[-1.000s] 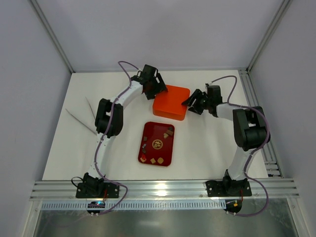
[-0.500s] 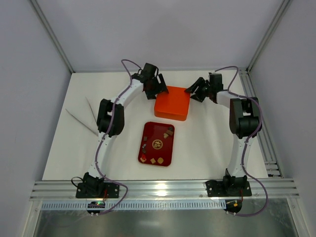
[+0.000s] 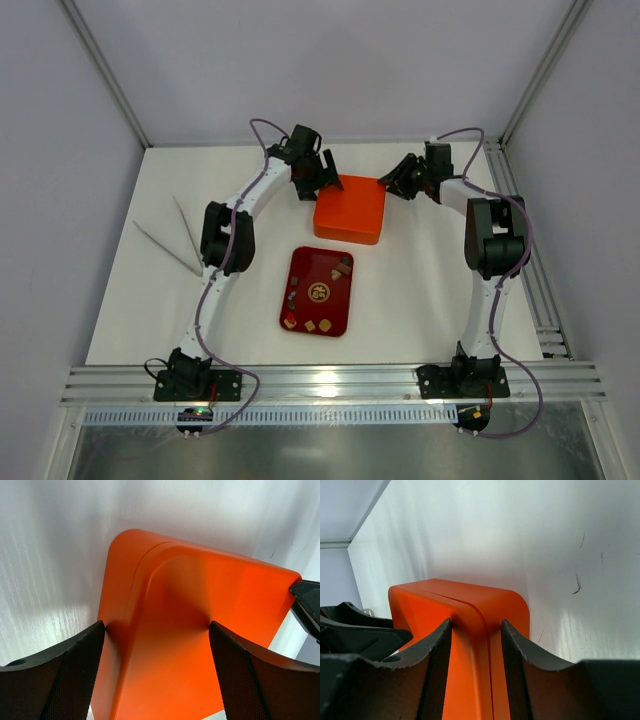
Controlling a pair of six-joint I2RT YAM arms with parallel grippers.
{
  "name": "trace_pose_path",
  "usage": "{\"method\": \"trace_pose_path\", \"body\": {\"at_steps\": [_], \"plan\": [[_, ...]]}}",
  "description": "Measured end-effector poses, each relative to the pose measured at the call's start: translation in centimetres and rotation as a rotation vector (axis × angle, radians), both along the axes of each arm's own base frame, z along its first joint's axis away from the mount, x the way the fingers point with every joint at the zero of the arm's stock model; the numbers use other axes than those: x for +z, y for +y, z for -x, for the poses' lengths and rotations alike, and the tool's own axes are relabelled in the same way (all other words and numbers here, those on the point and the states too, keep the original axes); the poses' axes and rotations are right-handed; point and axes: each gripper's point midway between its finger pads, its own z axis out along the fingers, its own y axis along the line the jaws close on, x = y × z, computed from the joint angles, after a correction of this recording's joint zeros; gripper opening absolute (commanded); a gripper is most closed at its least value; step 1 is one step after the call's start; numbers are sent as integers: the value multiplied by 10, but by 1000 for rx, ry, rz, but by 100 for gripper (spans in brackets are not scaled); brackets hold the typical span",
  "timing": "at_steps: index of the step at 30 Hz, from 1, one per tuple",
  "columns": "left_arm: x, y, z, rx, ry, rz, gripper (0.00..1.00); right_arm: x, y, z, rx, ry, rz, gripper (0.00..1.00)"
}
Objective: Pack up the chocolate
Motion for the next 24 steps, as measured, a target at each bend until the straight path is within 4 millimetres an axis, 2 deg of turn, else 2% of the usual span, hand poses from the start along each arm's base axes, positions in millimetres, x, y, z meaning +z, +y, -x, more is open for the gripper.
{"method": "trace_pose_path", "body": {"at_steps": [10, 24], "plan": [[0, -1, 2, -17, 13, -2, 81, 2, 0, -4, -4, -16, 44, 32], [-1, -1, 5, -27, 30, -7, 81, 7, 1, -9, -16, -20, 131, 27]]}}
